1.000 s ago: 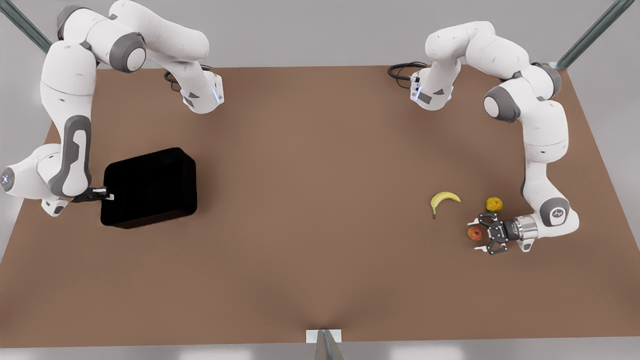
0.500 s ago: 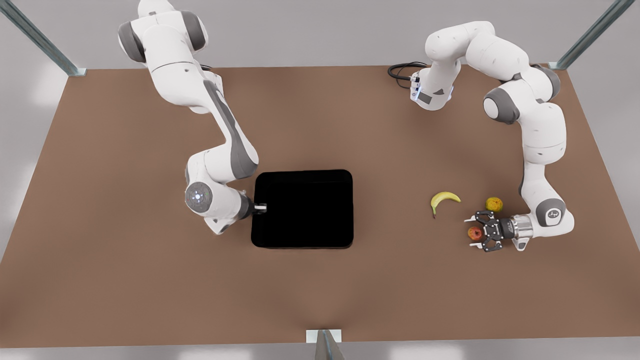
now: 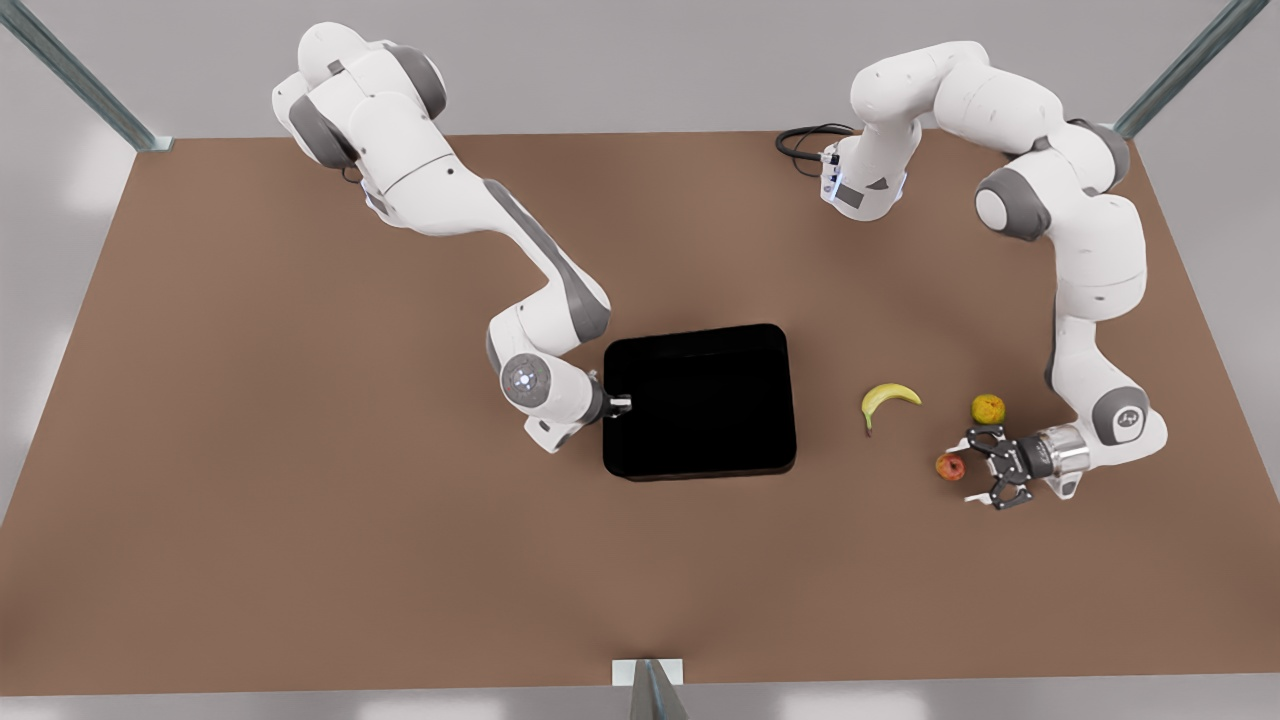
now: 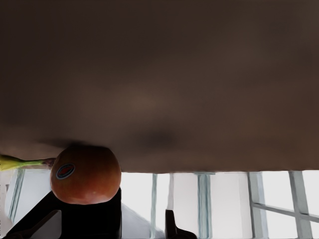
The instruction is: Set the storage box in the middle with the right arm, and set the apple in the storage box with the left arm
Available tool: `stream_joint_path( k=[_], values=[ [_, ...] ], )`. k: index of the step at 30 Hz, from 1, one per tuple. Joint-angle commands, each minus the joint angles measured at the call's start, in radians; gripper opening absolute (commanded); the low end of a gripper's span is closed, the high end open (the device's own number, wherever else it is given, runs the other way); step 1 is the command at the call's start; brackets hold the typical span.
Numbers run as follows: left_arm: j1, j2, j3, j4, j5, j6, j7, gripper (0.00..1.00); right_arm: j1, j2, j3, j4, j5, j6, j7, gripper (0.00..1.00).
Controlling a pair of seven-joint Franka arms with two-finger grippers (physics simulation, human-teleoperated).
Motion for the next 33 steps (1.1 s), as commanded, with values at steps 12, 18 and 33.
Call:
stream_joint_path(
  k=[12, 18, 33],
  values=[
    [-0.006, -0.002, -0.085, -0.022, 0.101, 0.119, 0.012, 1.00, -0.253, -0.196, -0.012, 0.429, -0.223, -0.736, -0.246, 1.00],
    [-0.002, -0.001, -0.077, -0.022, 0.096, 0.121, -0.003, 1.00, -0.540, -0.855, -0.023, -0.323, -0.408, -0.551, -0.325, 1.00],
    [0.006, 0.007, -0.046, -0.043, 0.062, 0.124, -0.003, 0.94, -0.534, -0.890, -0.055, -0.437, -0.383, -0.488, -0.408, 1.00]
  ],
)
